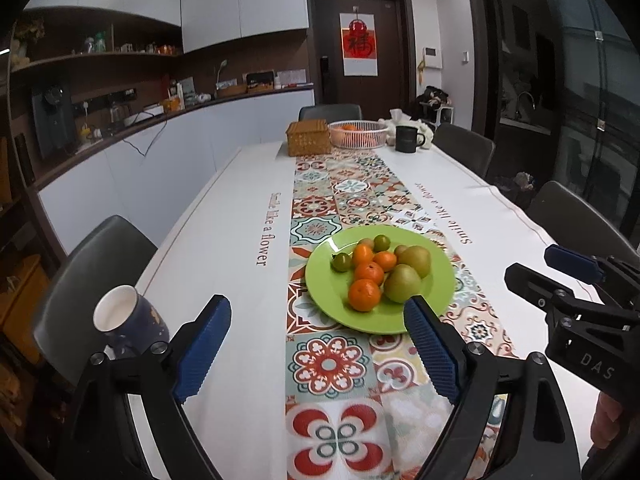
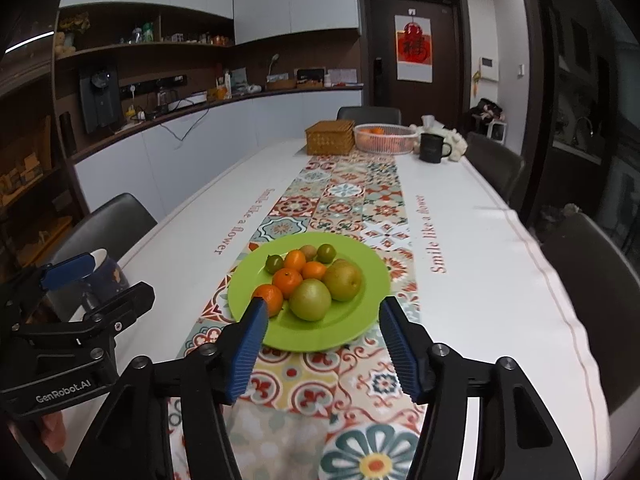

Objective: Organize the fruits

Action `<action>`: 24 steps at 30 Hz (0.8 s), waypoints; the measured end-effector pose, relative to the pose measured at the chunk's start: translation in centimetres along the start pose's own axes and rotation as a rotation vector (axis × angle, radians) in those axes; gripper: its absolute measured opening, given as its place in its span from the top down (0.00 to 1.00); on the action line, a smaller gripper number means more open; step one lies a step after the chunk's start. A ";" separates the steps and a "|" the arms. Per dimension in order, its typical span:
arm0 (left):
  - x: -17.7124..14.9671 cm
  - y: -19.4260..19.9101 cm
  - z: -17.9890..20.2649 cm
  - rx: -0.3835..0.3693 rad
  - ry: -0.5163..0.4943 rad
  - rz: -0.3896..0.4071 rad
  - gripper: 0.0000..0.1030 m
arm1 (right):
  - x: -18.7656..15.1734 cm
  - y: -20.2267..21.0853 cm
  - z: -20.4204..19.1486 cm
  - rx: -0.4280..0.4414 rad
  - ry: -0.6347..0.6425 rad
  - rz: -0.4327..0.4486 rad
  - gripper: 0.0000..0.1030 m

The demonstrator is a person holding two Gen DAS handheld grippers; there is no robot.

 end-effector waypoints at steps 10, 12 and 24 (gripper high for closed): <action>-1.9 5.2 2.1 -0.015 -0.009 0.051 0.07 | -1.7 7.2 0.5 -0.030 0.016 0.070 0.28; -2.4 6.0 2.3 -0.018 -0.011 0.057 0.06 | -2.2 8.4 0.7 -0.032 0.015 0.083 0.26; -3.4 11.7 3.6 -0.013 -0.031 0.122 0.00 | -5.3 13.7 1.7 -0.032 -0.037 0.103 0.15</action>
Point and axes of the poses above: each gripper's, at about its wrist camera, not at the fingertips, and y roughly against the way its jaws point, z to its right, x to its top, the point moved 10 cm from there along -y, roughly the way its jaws point
